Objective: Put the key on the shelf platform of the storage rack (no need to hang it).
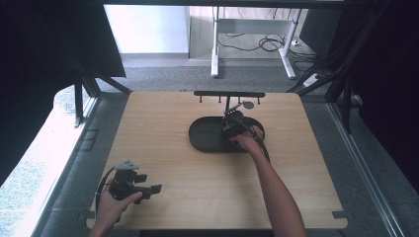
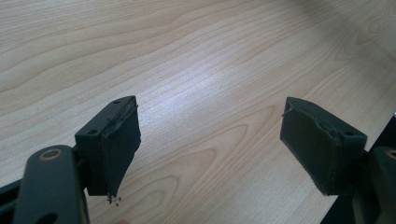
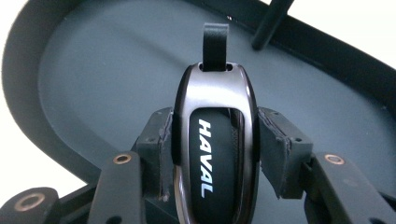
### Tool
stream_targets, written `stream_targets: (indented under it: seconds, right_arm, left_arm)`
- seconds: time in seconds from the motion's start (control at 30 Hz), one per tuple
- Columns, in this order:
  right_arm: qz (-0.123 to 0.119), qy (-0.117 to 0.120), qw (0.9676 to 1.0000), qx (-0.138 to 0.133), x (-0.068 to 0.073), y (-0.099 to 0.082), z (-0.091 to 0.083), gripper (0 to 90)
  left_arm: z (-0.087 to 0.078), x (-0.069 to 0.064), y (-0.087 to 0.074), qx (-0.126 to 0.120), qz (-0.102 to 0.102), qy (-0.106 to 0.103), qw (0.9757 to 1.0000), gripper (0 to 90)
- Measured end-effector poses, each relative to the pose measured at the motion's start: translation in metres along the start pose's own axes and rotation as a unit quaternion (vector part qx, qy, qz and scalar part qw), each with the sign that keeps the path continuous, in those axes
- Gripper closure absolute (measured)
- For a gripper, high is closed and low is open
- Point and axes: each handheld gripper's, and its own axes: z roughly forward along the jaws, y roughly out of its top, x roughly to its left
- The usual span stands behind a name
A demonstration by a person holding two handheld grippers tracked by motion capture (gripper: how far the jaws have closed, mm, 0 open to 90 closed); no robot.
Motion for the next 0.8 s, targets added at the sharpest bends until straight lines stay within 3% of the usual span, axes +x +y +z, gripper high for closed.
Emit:
stream_targets:
  seconds: [0.43,0.8]
  right_arm:
    - [-0.012,-0.019,0.9994,0.026,-0.009,-0.012,0.018,49.3]
    - [-0.012,-0.022,0.9992,0.032,-0.008,-0.015,0.025,48.6]
  left_arm:
    - [0.002,0.0,0.0,0.003,0.001,0.0,1.0,20.3]
    - [0.002,0.0,0.0,0.004,0.0,-0.001,1.0,20.3]
